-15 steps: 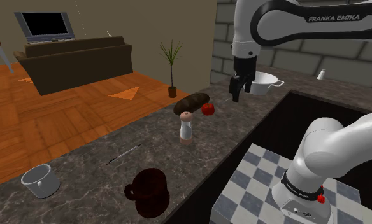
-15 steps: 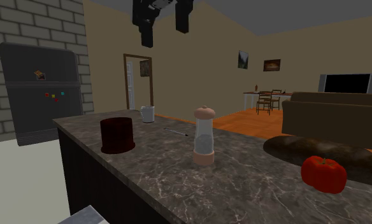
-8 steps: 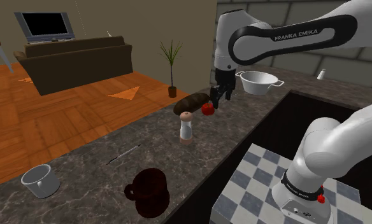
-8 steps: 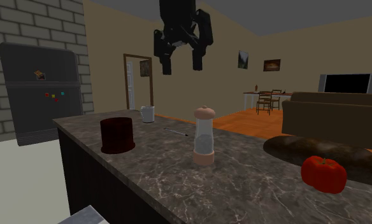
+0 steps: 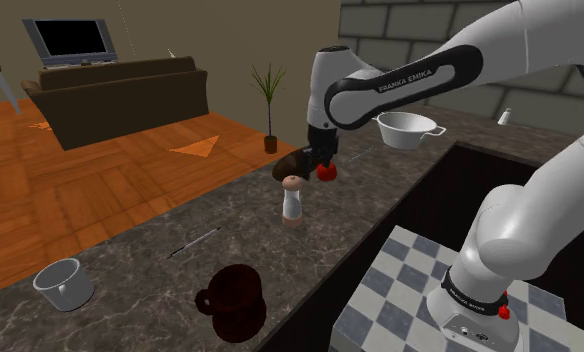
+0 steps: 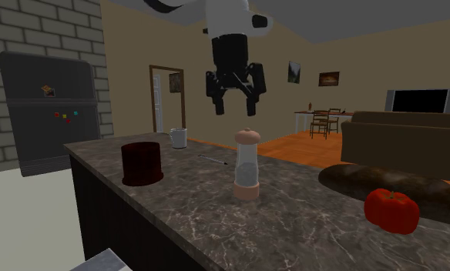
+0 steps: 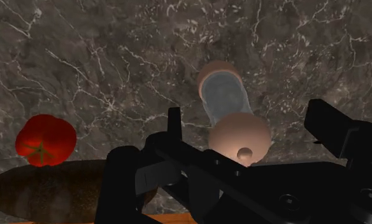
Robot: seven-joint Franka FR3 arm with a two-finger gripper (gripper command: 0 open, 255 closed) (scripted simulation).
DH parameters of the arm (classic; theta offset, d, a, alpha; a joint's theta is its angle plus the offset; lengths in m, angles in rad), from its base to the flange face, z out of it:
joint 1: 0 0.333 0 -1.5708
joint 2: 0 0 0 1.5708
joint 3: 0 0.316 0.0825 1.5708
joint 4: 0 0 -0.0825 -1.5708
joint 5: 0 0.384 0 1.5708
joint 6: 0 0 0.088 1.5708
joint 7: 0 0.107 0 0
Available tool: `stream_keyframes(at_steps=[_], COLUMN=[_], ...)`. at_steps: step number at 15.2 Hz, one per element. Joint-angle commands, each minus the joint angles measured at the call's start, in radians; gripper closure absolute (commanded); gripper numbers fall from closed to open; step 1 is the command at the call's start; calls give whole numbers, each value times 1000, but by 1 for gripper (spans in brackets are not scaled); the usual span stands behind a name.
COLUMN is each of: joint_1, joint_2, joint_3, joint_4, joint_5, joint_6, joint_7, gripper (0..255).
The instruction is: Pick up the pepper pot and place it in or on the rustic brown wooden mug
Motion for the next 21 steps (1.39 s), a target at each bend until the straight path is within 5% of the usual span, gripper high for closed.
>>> stream_keyframes(at_steps=[1,11,20,21], joint_1=[0,-2,-3,-3], joint_2=[67,229,235,235], joint_3=[5,13,13,13], joint_4=[22,35,33,33], joint_5=[-2,-18,-19,-19], joint_6=[72,257,264,264], joint_7=[8,31,32,32], gripper=[0,0,0,255])
